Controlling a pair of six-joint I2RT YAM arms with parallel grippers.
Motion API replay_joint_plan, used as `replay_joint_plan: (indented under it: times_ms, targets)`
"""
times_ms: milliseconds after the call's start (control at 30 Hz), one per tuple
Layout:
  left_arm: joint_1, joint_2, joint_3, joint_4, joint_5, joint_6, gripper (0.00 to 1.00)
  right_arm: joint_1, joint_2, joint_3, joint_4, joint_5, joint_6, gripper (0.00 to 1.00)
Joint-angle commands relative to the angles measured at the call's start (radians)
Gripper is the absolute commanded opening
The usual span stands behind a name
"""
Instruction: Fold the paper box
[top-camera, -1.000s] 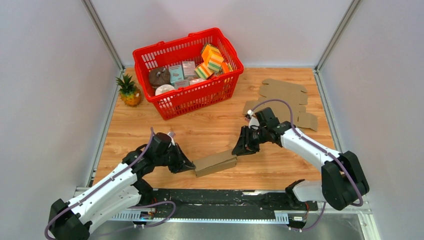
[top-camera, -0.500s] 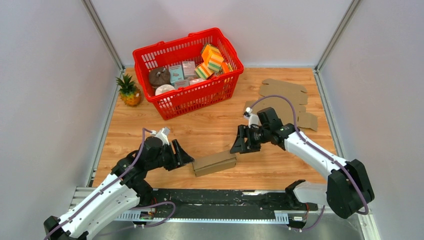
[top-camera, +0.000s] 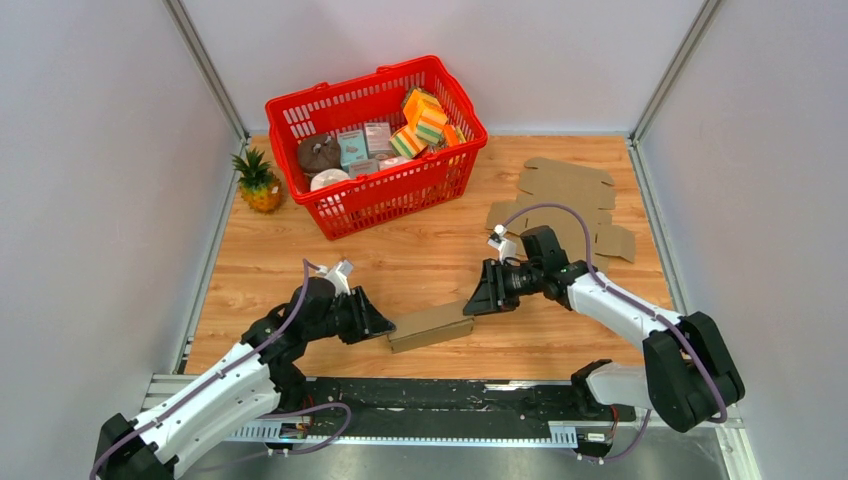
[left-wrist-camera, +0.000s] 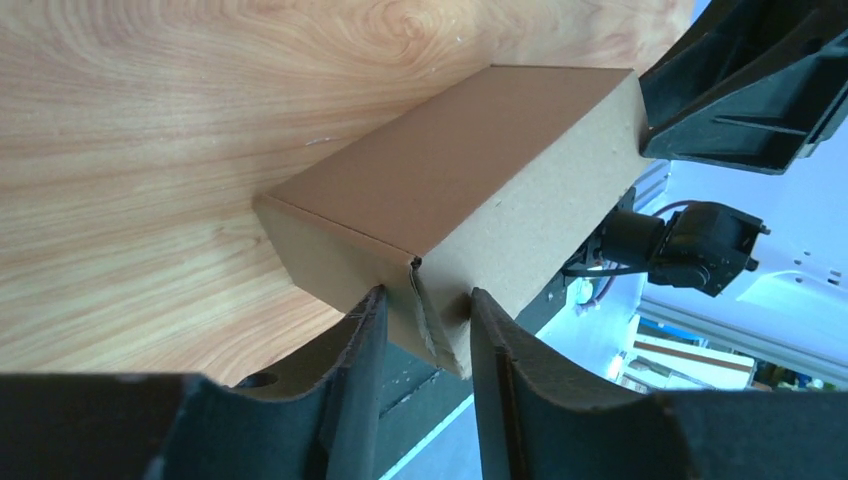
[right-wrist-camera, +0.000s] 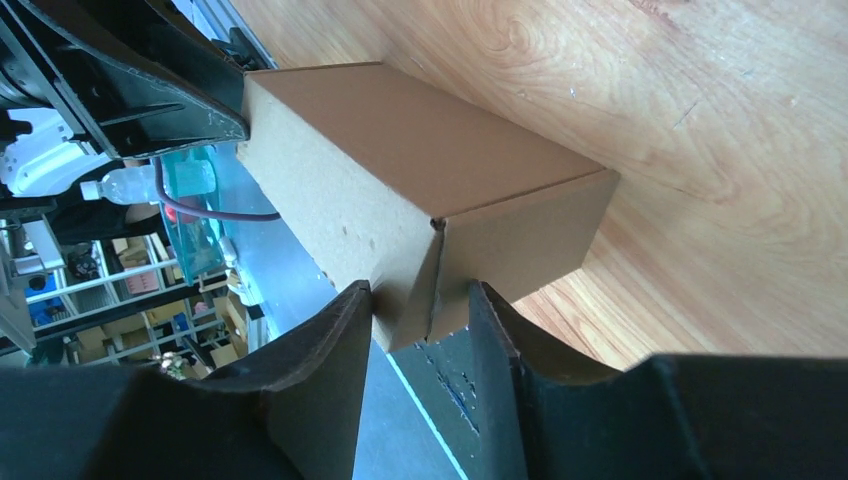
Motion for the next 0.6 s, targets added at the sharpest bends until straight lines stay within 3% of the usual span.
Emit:
replay_joint_plan:
  times_ms: [0, 167, 367, 433, 567]
  targets:
    - [0.002, 0.007, -0.065, 0.078, 0.028, -0.009, 0.36, 0.000, 0.001, -0.048, 0.122, -0.035, 0.054, 0.41]
    - [0.002, -0.025, -0.099, 0.041, 0.020, -0.012, 0.30, 0.000, -0.014, -0.121, 0.176, -0.023, 0.082, 0.32]
    - [0.000, -0.080, -0.147, -0.022, 0.002, -0.006, 0.24, 0.000, -0.001, -0.216, 0.277, -0.019, 0.134, 0.14]
    - [0.002, -0.097, -0.162, -0.021, 0.007, -0.014, 0.22, -0.003, 0.006, -0.233, 0.329, -0.024, 0.149, 0.03]
    - [0.002, -0.118, -0.164, -0.013, -0.012, -0.002, 0.20, 0.000, -0.014, -0.260, 0.405, -0.018, 0.160, 0.00]
